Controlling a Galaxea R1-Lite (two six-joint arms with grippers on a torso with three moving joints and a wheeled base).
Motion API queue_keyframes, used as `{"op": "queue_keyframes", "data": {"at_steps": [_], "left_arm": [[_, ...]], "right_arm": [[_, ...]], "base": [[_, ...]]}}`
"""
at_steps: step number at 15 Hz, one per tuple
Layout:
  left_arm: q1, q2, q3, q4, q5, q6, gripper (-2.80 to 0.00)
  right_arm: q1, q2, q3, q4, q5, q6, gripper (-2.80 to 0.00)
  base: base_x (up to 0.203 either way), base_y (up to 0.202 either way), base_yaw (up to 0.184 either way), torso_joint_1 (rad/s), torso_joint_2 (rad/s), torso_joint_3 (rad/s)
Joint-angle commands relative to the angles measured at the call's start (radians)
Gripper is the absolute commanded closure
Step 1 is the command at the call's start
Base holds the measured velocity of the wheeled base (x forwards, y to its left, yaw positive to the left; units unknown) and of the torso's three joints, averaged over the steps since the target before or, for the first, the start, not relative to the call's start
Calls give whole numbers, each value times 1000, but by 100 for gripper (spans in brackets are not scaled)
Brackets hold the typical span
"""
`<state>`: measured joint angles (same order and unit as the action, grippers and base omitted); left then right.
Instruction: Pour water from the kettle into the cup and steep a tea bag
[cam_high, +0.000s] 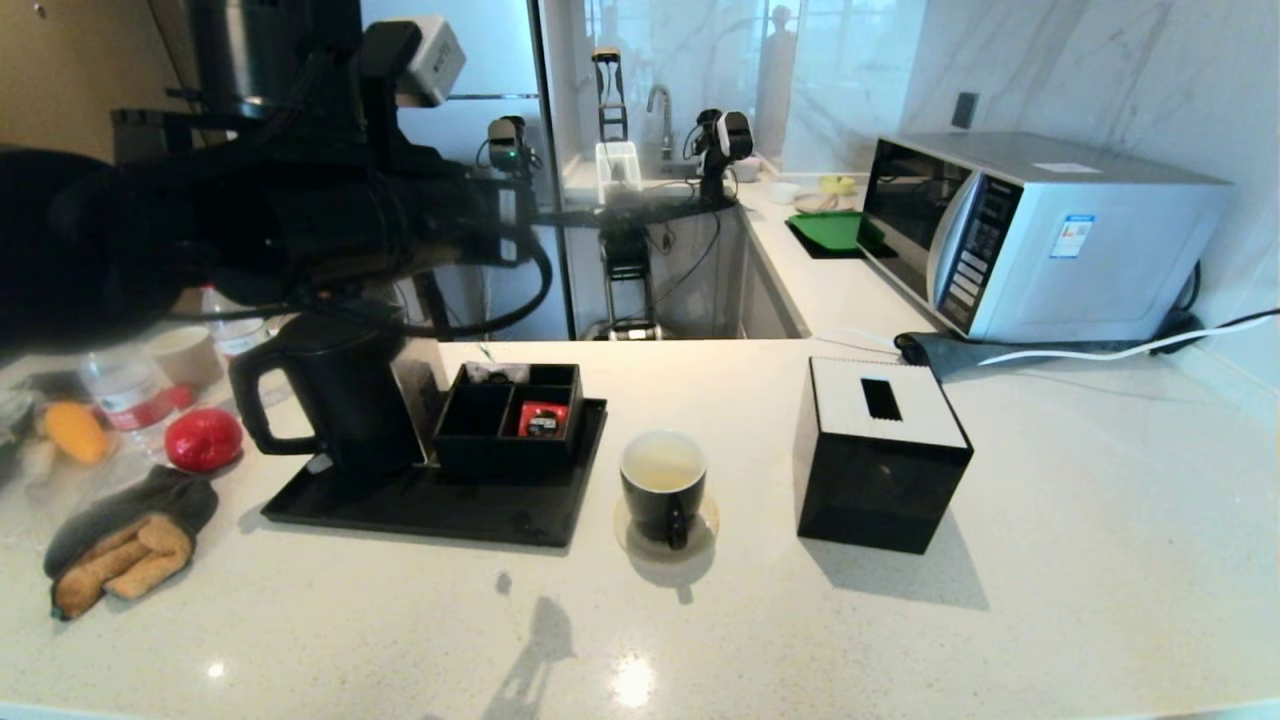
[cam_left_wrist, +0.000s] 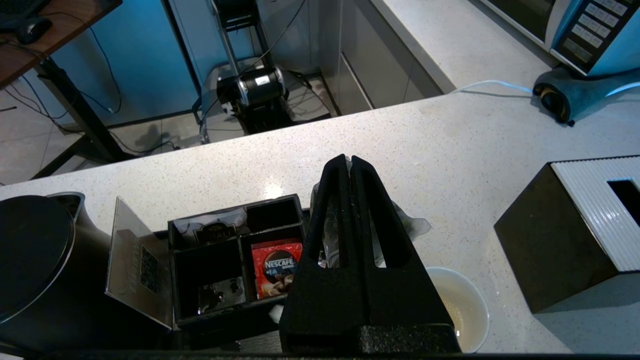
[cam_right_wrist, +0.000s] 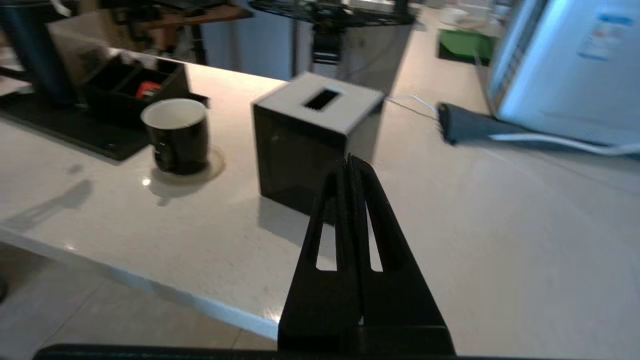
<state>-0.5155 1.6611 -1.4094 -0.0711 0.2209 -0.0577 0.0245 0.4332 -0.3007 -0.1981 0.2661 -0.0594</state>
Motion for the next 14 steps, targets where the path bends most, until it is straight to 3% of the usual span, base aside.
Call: {"op": "queue_keyframes", "data": {"at_steps": [1, 3, 5, 10, 14], "left_arm": [[-14, 2, 3, -2, 2, -1, 0], [-35, 2, 3, -1, 2, -1, 0], [-54, 3, 3, -1, 2, -1, 0], [-74, 9, 2, -1, 3, 1, 0], [-86, 8, 2, -1, 6, 2, 0]], "right_arm": [[5, 265, -51, -101, 103, -12, 0], [7, 395, -69, -204, 218, -23, 0], [41, 523, -93, -291, 283, -28, 0], [302, 858, -190, -502, 307, -29, 0], [451, 1135, -339, -667, 310, -10, 0]], "base": [[0, 0, 0, 0, 0, 0], [0, 0, 0, 0, 0, 0], [0, 0, 0, 0, 0, 0], [0, 0, 0, 0, 0, 0], [0, 0, 0, 0, 0, 0]]}}
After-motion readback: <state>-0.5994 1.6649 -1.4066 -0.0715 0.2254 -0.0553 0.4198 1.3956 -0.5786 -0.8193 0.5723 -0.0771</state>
